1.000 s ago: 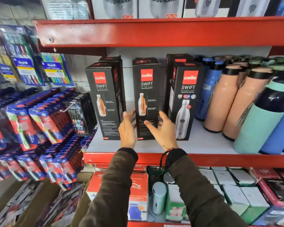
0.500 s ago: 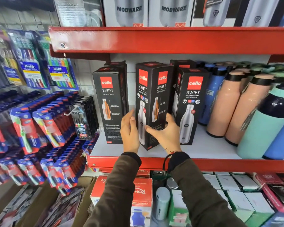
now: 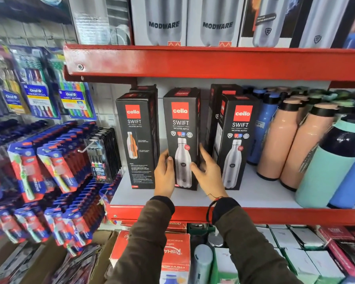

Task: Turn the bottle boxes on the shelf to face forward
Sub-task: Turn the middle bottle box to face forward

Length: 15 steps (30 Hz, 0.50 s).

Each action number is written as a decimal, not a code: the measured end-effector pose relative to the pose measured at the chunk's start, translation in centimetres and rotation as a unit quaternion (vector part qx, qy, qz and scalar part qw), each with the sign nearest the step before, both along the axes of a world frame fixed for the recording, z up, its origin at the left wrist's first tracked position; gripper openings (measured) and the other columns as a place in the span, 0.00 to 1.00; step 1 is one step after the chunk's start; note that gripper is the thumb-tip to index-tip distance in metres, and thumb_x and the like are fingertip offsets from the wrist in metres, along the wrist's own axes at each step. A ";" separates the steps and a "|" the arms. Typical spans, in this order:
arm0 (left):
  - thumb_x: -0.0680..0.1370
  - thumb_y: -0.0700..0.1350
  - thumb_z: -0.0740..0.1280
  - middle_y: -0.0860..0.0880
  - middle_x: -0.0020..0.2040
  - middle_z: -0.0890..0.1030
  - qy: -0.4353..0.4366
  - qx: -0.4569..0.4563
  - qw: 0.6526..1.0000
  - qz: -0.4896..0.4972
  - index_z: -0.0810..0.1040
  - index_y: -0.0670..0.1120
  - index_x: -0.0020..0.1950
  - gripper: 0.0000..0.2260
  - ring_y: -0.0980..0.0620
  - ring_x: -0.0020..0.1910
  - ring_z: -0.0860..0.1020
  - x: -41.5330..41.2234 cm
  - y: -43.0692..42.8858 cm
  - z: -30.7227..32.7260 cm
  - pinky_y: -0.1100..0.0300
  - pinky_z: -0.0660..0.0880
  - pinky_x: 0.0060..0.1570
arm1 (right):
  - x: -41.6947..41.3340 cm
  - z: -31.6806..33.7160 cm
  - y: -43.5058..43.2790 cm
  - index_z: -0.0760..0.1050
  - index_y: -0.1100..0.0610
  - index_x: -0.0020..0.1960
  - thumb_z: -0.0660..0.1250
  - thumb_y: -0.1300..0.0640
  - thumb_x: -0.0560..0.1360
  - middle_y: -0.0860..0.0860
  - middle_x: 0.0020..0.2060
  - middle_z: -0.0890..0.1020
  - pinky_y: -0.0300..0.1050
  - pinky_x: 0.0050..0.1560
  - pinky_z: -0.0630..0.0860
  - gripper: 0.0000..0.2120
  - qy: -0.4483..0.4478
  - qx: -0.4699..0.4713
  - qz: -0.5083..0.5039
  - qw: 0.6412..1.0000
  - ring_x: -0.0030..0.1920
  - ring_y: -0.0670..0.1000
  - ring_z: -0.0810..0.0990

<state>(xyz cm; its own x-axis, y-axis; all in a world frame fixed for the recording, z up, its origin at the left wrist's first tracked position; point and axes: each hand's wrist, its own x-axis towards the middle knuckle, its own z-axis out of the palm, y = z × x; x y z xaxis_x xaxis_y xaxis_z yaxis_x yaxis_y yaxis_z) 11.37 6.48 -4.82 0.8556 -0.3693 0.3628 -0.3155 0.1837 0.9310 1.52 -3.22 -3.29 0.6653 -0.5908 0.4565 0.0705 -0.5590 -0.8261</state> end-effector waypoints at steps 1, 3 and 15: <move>0.84 0.42 0.57 0.53 0.63 0.78 -0.006 -0.001 1.000 0.005 0.72 0.45 0.71 0.15 0.56 0.64 0.75 -0.1 0.0 0.0 0.80 0.66 0.58 | 0.0 -0.1 0.0 0.58 0.47 0.78 0.66 0.59 0.78 0.41 0.71 0.69 0.49 0.74 0.68 0.32 0.001 -0.004 0.006 1.000 0.72 0.45 0.70; 0.84 0.41 0.57 0.53 0.63 0.78 -0.018 0.002 1.000 0.014 0.72 0.45 0.71 0.15 0.56 0.64 0.75 -0.1 0.0 0.0 0.83 0.66 0.54 | -0.1 -0.3 0.0 0.58 0.48 0.78 0.65 0.60 0.79 0.39 0.69 0.68 0.45 0.74 0.67 0.31 0.006 -0.007 0.015 1.000 0.72 0.45 0.70; 0.84 0.40 0.57 0.50 0.66 0.76 -0.032 0.023 0.999 0.018 0.69 0.43 0.72 0.16 0.55 0.64 0.73 0.0 0.0 -0.4 0.84 0.65 0.53 | 0.7 -1.0 -0.1 0.58 0.47 0.78 0.62 0.60 0.81 0.36 0.62 0.70 0.38 0.65 0.69 0.28 0.029 0.005 -0.011 0.999 0.59 0.40 0.75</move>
